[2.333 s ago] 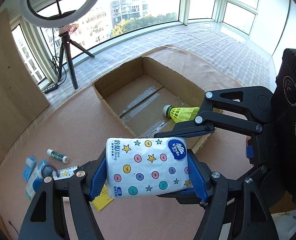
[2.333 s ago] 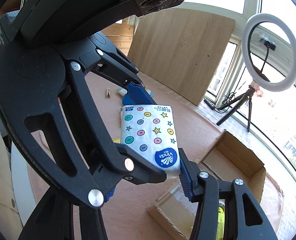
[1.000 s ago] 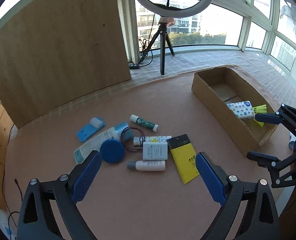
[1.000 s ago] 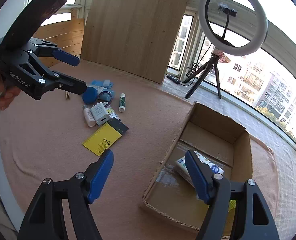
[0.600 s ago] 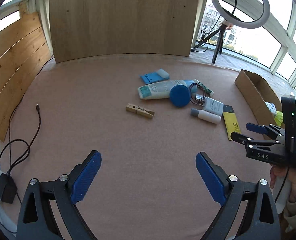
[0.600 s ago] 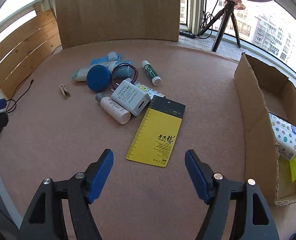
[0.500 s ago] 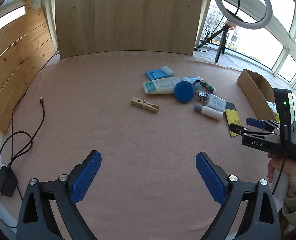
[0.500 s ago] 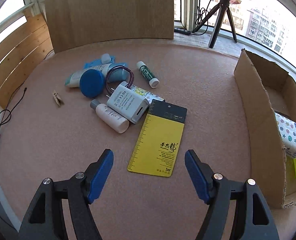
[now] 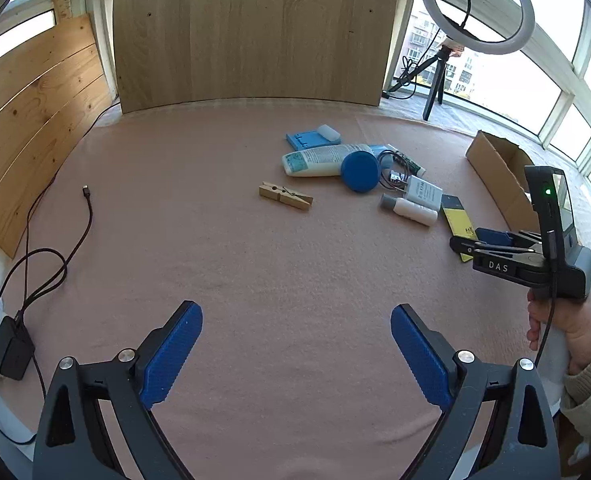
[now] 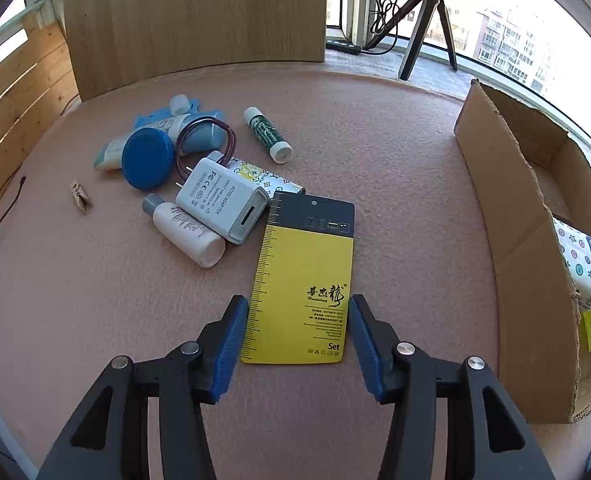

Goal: Organize objects
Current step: 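Grasp the yellow notebook with the right gripper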

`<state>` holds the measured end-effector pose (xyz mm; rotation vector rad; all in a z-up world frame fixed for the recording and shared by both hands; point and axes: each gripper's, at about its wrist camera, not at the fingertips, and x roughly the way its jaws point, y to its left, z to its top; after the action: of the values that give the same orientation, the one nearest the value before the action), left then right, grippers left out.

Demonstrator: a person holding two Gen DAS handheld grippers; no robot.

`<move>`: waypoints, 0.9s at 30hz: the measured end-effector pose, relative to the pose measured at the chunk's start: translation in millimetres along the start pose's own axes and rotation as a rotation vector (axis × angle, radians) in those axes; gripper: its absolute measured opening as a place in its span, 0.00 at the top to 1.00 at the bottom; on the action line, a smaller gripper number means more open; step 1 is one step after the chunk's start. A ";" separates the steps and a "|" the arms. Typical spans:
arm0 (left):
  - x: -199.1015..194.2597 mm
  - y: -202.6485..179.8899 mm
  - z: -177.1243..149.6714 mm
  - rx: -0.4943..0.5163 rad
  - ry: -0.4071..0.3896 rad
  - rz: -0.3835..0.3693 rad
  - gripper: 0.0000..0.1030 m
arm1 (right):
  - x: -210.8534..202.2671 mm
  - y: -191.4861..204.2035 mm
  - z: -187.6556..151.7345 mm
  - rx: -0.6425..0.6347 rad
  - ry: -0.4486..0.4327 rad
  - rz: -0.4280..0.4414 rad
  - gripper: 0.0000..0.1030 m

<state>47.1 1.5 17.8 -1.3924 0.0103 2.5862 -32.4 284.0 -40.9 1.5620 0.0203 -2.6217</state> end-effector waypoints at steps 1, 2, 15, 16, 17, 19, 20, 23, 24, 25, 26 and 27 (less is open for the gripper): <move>0.3 -0.7 -1.2 0.005 -0.005 -0.008 0.06 | -1.7 0.3 -2.5 -0.027 0.007 0.016 0.54; 0.8 -1.5 -2.8 0.012 -0.013 -0.019 0.06 | -4.1 -0.5 -4.7 -0.048 0.009 0.060 0.54; 31.2 -46.3 -63.3 0.540 -0.032 -0.300 0.06 | -58.7 86.0 -109.4 -0.950 0.091 0.447 0.54; 31.5 -50.5 -68.6 0.584 -0.028 -0.324 0.06 | -61.0 90.1 -113.3 -1.004 0.100 0.468 0.54; 30.7 -54.0 -74.0 0.624 -0.027 -0.352 0.06 | -62.0 92.0 -114.4 -1.049 0.110 0.486 0.54; 31.0 -60.1 -81.4 0.678 -0.021 -0.400 0.06 | -63.0 92.5 -115.9 -1.159 0.114 0.524 0.54; 32.1 -63.5 -83.7 0.694 -0.014 -0.422 0.06 | -62.9 92.0 -115.3 -1.209 0.122 0.551 0.54; 36.6 -72.5 -88.9 0.725 0.002 -0.474 0.07 | -60.7 93.6 -110.4 -1.348 0.149 0.610 0.54; 38.4 -75.4 -90.8 0.733 0.014 -0.489 0.08 | -60.0 95.9 -108.3 -1.383 0.160 0.624 0.54; 39.9 -78.3 -93.2 0.743 0.024 -0.498 0.11 | -59.2 98.8 -106.4 -1.416 0.171 0.635 0.54; 41.3 -81.1 -95.5 0.755 0.033 -0.508 0.14 | -58.7 101.9 -105.0 -1.448 0.177 0.646 0.54; 42.7 -83.6 -99.2 0.769 0.044 -0.514 0.15 | -58.3 104.9 -103.7 -1.479 0.178 0.659 0.54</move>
<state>121.4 80.8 -65.1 -0.9827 0.5191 1.8200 95.0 189.6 -35.6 0.9005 0.9758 -1.2203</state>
